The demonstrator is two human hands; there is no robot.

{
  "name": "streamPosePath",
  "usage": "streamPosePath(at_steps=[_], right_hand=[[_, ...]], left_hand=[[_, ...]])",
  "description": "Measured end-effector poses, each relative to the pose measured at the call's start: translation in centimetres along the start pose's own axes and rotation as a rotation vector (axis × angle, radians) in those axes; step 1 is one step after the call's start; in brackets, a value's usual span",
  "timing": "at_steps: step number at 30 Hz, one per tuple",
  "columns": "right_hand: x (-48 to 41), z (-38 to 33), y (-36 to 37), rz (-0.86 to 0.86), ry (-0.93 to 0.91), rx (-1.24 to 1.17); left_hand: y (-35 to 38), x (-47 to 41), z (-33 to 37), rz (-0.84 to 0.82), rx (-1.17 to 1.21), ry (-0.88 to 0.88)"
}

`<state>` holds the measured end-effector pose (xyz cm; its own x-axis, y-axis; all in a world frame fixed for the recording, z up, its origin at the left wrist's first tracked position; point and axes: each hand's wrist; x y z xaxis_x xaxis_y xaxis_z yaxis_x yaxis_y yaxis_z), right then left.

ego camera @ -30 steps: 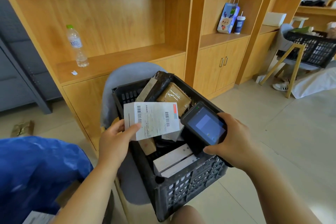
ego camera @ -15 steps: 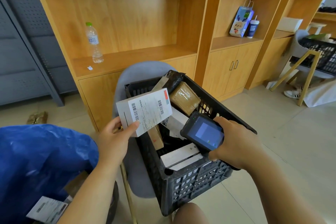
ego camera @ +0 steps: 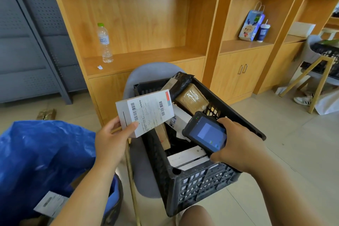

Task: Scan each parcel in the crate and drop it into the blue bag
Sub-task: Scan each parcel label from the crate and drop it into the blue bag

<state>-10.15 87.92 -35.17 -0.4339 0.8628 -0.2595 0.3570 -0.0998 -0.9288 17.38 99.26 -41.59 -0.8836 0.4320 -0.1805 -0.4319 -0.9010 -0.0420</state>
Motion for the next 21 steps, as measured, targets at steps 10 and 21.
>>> streamPosePath(at_steps=[10,21], right_hand=[[-1.4,-9.1,3.1,0.002,-0.279,-0.167],[-0.7,-16.3,5.8,-0.099,-0.433,-0.143]], left_hand=[[-12.6,-1.5,-0.4,0.169,-0.122,-0.030],[-22.5,-2.8,-8.2,0.135,-0.726,-0.261]])
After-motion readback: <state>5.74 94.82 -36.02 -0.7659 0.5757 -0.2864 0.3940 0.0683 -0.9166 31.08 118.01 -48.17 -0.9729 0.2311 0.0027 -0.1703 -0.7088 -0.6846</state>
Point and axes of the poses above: each hand's wrist, its own x-axis away from the middle knuckle, its own y-axis out of the palm, z = x × y, and after that the axes turned 13 degrees about z, right-handed
